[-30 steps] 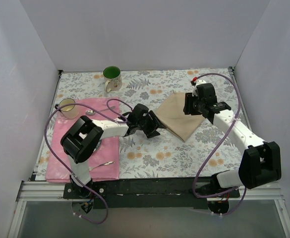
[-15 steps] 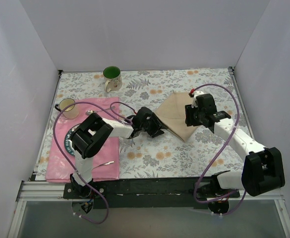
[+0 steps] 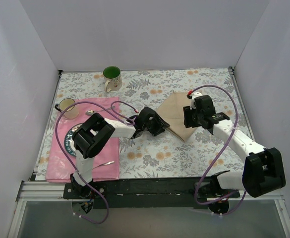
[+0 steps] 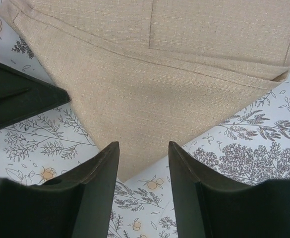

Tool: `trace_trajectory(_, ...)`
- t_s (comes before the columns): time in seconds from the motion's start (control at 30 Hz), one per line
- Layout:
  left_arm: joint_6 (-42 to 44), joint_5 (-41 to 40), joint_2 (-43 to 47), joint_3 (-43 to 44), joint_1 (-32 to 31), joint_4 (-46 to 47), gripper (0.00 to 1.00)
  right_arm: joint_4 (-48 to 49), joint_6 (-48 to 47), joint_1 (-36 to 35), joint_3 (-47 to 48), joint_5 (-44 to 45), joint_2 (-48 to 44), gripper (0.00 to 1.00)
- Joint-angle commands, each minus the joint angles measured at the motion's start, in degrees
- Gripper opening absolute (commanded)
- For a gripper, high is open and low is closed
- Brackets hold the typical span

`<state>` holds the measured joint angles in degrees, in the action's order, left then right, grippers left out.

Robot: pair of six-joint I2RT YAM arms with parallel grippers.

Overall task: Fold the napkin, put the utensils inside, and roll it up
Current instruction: Roll the napkin with the utensil

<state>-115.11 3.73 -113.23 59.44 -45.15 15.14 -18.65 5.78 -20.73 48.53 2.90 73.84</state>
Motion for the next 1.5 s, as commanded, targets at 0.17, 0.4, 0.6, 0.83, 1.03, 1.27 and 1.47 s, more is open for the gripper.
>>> trace_trajectory(0.17,-14.62,-3.02,-2.43,0.41,-0.21,-1.43,0.36,3.53,-4.19,-3.08,-2.91,1.58,-1.6,0.58)
trace_trajectory(0.4,-13.39,-2.41,-3.14,0.06,-0.21,1.47,0.29,5.65,-7.62,-8.26,-3.71,3.69,-2.21,0.73)
trace_trajectory(0.6,-11.81,-1.62,-2.87,-0.03,-0.21,3.41,0.22,9.86,-13.07,-12.04,-5.2,6.77,-2.56,0.74)
trace_trajectory(0.83,-10.13,-0.65,-1.47,-0.11,0.49,4.2,0.12,10.04,-21.15,-15.21,-5.29,7.21,0.86,0.66)
trace_trajectory(1.03,-9.87,1.28,-1.47,0.24,0.85,4.55,0.01,15.31,-25.03,-17.59,-7.84,6.86,1.65,0.63)
trace_trajectory(1.27,-9.87,3.74,-1.29,0.68,1.2,5.17,0.0,18.13,-26.26,-19.43,-8.37,8.09,5.6,0.64)
trace_trajectory(1.47,-10.84,5.85,-0.77,0.41,1.46,5.96,0.0,20.94,-27.49,-20.66,-8.28,10.73,8.51,0.63)
